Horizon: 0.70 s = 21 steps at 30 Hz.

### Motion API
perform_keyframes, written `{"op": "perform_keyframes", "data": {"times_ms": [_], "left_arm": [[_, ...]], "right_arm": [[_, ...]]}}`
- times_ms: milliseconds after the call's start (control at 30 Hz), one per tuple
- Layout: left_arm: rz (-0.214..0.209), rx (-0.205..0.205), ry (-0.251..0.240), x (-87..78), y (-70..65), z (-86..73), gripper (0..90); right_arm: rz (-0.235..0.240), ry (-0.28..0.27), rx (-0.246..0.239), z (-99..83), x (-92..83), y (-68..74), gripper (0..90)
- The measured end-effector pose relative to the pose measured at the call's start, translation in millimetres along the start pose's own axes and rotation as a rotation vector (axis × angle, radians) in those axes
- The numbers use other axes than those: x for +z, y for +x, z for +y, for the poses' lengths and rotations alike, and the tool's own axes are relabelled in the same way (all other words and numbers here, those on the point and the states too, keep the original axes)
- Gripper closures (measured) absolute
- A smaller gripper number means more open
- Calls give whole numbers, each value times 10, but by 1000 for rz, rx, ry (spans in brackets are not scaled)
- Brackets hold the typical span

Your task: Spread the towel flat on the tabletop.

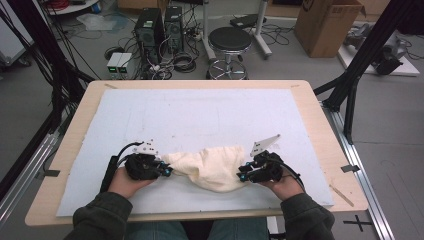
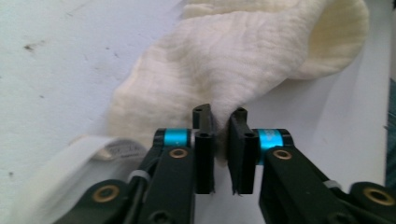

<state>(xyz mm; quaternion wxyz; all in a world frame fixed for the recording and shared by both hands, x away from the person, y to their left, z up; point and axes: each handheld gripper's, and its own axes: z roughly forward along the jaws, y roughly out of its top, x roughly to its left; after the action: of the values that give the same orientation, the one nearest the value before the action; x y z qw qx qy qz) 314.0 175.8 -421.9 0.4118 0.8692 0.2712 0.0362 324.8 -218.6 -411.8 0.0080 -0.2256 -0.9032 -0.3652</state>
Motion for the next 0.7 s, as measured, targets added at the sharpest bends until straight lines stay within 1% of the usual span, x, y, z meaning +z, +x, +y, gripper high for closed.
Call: {"op": "perform_keyframes", "data": {"times_ms": [33, 100, 200, 267, 333, 367, 400, 433, 500, 533, 600, 700], "left_arm": [[-3, -5, -5, -10, -6, 0, 731], [-10, -9, -19, -46, -6, 6, 649], [-13, -17, -47, -123, 10, 23, 611], [-2, -23, -61, -177, 25, 36, 593], [4, -30, -77, -228, 63, 50, 578], [13, -34, -80, -242, 80, 56, 577], [28, -46, -88, -255, 117, 68, 577], [37, -53, -92, -260, 153, 76, 577], [60, -79, -101, -234, 222, 89, 577], [69, -91, -100, -209, 255, 92, 569], [75, -108, -83, -150, 305, 92, 560], [68, -107, -52, -59, 328, 92, 559]], "right_arm": [[1, -15, 1, 25, -22, -3, 660], [-14, -45, 4, 93, -53, -30, 625], [-46, -87, 1, 208, -75, -91, 588], [-59, -103, -2, 284, -69, -133, 565], [-86, -95, -20, 354, -36, -173, 554], [-107, -86, -24, 378, -11, -200, 540], [-119, -87, -19, 388, 10, -223, 540], [-122, -85, -7, 399, 50, -272, 533], [-148, -73, -3, 412, 120, -346, 508], [-147, -70, 10, 418, 154, -383, 506], [-152, -69, 16, 430, 215, -439, 499], [-153, -64, 29, 439, 274, -507, 499]]}}
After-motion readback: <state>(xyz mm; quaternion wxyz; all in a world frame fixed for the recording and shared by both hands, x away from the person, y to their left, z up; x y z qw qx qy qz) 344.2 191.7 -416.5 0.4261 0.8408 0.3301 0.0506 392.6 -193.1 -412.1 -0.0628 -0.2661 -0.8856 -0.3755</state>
